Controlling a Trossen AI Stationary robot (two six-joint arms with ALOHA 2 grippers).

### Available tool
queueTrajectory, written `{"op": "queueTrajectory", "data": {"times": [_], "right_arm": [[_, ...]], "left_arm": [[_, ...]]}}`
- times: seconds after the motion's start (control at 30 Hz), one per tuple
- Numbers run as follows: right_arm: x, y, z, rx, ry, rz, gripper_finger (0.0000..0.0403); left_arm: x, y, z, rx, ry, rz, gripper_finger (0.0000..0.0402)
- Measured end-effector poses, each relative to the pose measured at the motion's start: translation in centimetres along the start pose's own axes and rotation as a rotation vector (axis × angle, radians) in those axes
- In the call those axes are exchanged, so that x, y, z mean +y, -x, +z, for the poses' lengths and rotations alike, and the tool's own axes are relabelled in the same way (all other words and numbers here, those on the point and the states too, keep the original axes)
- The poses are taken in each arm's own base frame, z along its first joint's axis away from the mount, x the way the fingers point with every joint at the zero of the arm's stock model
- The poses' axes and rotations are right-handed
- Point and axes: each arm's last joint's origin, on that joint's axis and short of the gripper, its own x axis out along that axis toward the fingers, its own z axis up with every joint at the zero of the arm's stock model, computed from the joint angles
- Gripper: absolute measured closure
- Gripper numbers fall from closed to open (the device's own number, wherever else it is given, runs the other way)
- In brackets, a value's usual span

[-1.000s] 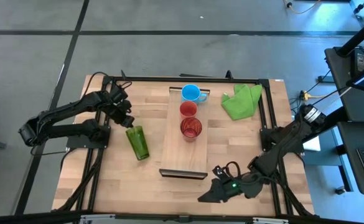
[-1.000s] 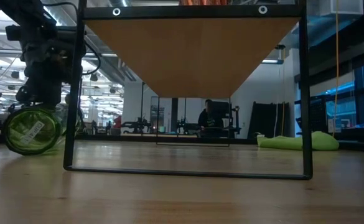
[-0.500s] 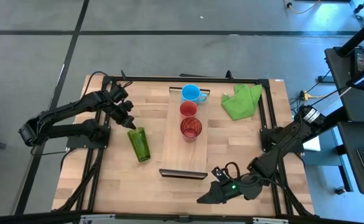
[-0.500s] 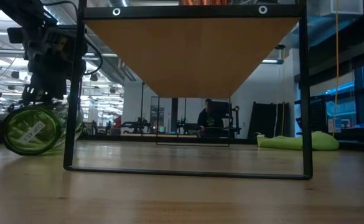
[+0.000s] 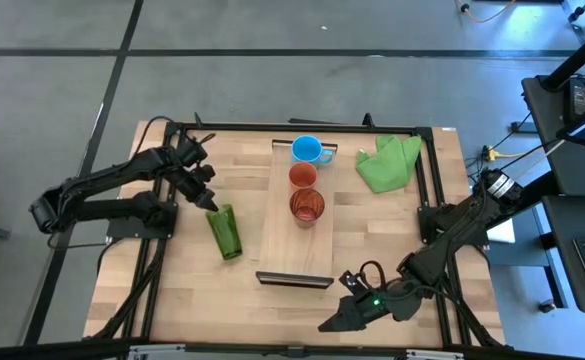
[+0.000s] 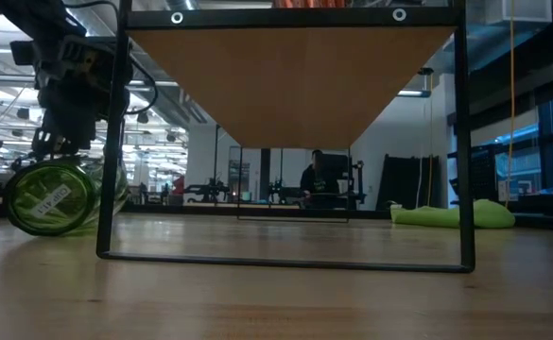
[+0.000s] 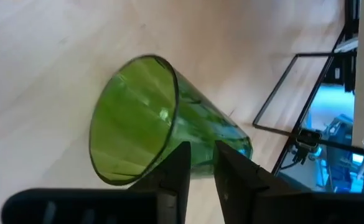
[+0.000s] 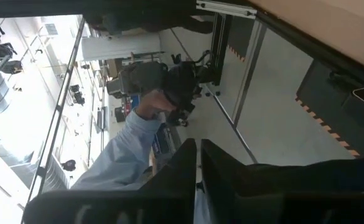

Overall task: Stack small to large cups/mugs on shelf
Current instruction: Put the green cup on the shelf

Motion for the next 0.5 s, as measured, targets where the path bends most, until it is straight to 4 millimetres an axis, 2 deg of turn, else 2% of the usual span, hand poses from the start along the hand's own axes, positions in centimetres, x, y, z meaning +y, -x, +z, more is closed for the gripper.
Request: {"op": "queueTrajectory", "data": {"times": [0.2,0.5], "right_arm": [[0.0,0.0,0.0,-0.001,0.013,0.0,0.0376],[0.0,0.0,0.0,-0.001,0.03,0.002,0.0376]], "left_arm": [[-0.4,-0.4,-0.2,0.019,-0.022,0.035,0.0321],[-1.5,-1.2,-0.7,0.068,-0.079,0.016,0.0319]]}}
